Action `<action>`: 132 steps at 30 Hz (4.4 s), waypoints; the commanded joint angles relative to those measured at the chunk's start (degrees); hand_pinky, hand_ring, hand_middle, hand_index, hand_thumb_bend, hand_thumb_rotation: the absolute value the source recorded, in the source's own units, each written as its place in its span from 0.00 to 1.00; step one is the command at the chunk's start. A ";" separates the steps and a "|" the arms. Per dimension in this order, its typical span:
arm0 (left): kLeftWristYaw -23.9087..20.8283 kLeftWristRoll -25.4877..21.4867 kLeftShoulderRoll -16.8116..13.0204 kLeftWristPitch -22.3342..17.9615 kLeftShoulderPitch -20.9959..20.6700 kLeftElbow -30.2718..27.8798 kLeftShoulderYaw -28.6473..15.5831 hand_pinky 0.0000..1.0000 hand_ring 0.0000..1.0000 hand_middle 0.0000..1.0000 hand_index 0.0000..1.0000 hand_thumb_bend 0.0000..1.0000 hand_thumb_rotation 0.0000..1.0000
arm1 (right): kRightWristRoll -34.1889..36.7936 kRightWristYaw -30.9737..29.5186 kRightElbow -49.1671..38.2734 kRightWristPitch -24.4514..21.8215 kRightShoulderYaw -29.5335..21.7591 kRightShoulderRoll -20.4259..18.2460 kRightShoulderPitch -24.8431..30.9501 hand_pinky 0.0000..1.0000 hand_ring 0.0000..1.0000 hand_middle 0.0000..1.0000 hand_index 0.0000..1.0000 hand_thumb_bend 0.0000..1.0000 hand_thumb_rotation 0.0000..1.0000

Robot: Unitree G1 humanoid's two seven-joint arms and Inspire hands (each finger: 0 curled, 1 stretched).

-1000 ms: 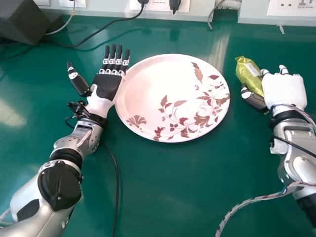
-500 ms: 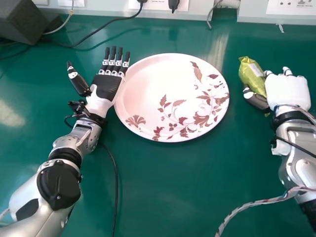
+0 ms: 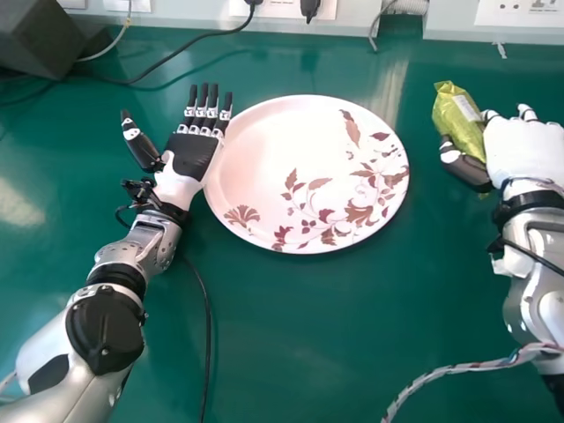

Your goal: Pick up biscuit and place it in the plate

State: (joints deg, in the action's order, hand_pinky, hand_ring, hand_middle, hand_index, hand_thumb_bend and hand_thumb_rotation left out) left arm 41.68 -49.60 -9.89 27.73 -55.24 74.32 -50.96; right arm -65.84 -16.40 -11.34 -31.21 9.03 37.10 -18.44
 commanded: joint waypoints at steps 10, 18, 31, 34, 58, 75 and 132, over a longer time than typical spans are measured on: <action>0.72 0.74 -0.36 -0.62 0.58 0.34 0.74 0.98 0.92 0.99 1.00 1.00 0.61 | -5.28 -4.95 -7.45 -0.43 -0.56 -1.96 0.58 0.17 0.23 0.30 0.47 0.22 0.00; 0.84 0.53 -0.18 -0.57 0.85 0.43 0.52 0.94 0.90 0.98 1.00 1.00 0.62 | -8.85 -7.34 -10.95 0.68 -0.49 -3.99 -0.08 0.17 0.23 0.30 0.48 0.21 0.00; 0.84 0.82 0.11 -0.93 1.21 0.31 0.89 0.98 0.86 1.00 1.00 1.00 0.66 | -13.18 -10.74 -13.56 2.96 -0.38 -8.79 -2.53 0.16 0.23 0.30 0.48 0.22 0.00; 1.07 0.86 0.03 -0.86 1.35 0.33 1.06 0.98 0.84 1.00 1.00 1.00 0.68 | -14.66 -11.87 -13.77 3.79 -0.05 -9.59 -3.13 0.16 0.23 0.30 0.48 0.20 0.00; 1.61 1.29 -0.10 -0.50 1.96 0.27 1.38 1.00 0.97 1.00 1.00 1.00 0.72 | -17.94 -16.99 -13.60 9.69 1.08 -15.51 -6.99 0.15 0.22 0.30 0.47 0.23 0.00; 1.71 2.04 -0.46 0.17 1.07 0.36 2.17 0.98 0.94 1.00 1.00 1.00 0.62 | -16.13 -7.83 -5.11 13.86 3.61 -17.29 -9.20 0.16 0.23 0.31 0.48 0.25 0.00; 4.39 1.69 -0.11 1.59 0.77 0.31 2.94 0.95 0.92 1.00 1.00 0.96 0.40 | 0.50 4.02 22.21 14.44 13.61 -18.01 -14.29 0.16 0.24 0.31 0.48 0.25 0.00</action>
State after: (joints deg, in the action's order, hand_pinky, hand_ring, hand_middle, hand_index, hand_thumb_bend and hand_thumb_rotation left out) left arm 44.86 -48.30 -10.14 28.64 -55.43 74.28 -48.45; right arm -66.31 -11.85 9.09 -16.92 21.49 19.73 -33.38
